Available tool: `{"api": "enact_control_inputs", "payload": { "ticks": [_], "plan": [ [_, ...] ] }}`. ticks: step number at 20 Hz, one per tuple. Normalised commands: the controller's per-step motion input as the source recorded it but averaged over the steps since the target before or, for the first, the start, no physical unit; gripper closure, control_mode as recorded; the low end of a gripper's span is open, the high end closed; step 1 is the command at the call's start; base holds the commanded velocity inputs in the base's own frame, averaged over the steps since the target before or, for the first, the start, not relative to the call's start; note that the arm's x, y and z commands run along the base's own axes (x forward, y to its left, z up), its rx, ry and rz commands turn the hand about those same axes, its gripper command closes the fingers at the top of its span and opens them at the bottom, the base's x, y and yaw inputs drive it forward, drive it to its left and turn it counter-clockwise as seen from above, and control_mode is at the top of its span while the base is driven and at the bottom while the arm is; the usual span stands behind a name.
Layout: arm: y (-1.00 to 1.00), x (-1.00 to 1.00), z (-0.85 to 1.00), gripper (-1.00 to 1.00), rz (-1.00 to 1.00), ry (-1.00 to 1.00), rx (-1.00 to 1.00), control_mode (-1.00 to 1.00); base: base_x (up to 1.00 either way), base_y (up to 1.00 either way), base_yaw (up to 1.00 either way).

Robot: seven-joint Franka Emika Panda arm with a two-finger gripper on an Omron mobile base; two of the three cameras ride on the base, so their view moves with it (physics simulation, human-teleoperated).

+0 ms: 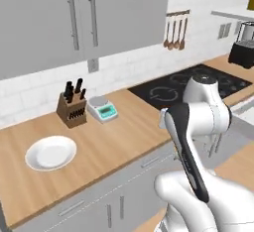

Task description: Pick up the knife from the drawer and place it on the cutting board. Then place the meat from the plate to the cutting board.

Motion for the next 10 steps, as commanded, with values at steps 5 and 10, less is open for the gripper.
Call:
{"api": "enact_control_inputs", "payload": {
  "ticks": [5, 10],
  "plan": [
    [0.0, 0.0, 0.0, 1.0, 0.0, 0.0, 0.0, 1.0, -0.06, -0.7, -0.74],
    [0.0, 0.0, 0.0, 1.0, 0.0, 0.0, 0.0, 1.0, -0.15, -0.88, -0.66]
  ]
}}
